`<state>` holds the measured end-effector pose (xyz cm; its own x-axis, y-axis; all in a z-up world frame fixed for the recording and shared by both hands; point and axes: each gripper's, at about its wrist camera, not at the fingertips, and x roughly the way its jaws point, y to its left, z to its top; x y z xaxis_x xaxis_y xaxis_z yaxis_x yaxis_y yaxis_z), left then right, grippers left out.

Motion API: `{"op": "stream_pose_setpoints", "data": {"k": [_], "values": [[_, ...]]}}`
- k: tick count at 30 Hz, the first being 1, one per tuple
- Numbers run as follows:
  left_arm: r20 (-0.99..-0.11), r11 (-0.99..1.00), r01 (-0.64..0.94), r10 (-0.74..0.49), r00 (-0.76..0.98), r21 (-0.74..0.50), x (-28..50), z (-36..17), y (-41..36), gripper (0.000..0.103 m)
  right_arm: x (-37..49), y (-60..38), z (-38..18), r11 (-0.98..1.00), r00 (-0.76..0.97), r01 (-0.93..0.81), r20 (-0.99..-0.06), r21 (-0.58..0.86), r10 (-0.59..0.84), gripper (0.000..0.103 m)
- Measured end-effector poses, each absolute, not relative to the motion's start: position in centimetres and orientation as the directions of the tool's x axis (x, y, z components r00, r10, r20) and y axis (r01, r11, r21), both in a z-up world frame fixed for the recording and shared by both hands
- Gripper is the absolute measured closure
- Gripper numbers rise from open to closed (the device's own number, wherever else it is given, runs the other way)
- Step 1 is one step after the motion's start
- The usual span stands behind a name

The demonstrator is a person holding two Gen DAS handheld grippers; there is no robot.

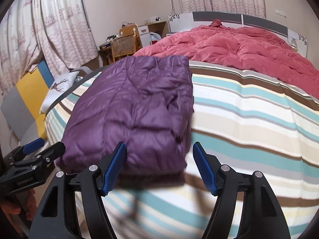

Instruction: Fold large clothes

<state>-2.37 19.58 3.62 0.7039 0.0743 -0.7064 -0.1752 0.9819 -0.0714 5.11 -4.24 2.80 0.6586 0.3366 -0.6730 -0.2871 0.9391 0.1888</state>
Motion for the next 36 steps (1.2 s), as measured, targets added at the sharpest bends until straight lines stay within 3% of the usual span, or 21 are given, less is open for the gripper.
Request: {"op": "stream_pose_setpoints", "data": {"k": [4, 8, 10, 13, 17, 36], "values": [[-0.723, 0.983, -0.172, 0.076, 0.687, -0.06, -3.9, 3.2, 19.1, 0.002, 3.5, -4.4, 2.3, 0.937, 0.651, -0.292, -0.677, 0.192, 0.342, 0.025], [-0.731, 0.98, -0.197, 0.13, 0.67, -0.006, -5.5, 3.1, 18.6, 0.002, 1.8, -4.1, 2.2, 0.932, 0.65, -0.316, -0.675, 0.175, 0.348, 0.024], [-0.725, 0.98, -0.197, 0.116, 0.679, -0.028, -6.3, 3.3, 18.9, 0.002, 1.0, -4.0, 2.2, 0.93, 0.654, -0.327, -0.672, 0.164, 0.349, 0.024], [-0.723, 0.974, -0.217, 0.1, 0.684, -0.071, -7.4, 3.5, 19.3, 0.002, -0.2, -4.0, 2.6, 0.933, 0.677, -0.327, -0.65, 0.153, 0.344, 0.014], [-0.691, 0.961, -0.276, 0.185, 0.699, -0.022, -8.6, 4.2, 19.6, 0.002, -1.6, -3.8, 3.3, 0.939, 0.717, -0.325, -0.618, 0.113, 0.323, 0.01], [-0.635, 0.973, -0.23, 0.172, 0.753, -0.01, -9.4, 5.8, 18.3, 0.002, -2.2, -4.4, 4.2, 0.949, 0.751, -0.296, -0.588, 0.108, 0.301, 0.009]]}}
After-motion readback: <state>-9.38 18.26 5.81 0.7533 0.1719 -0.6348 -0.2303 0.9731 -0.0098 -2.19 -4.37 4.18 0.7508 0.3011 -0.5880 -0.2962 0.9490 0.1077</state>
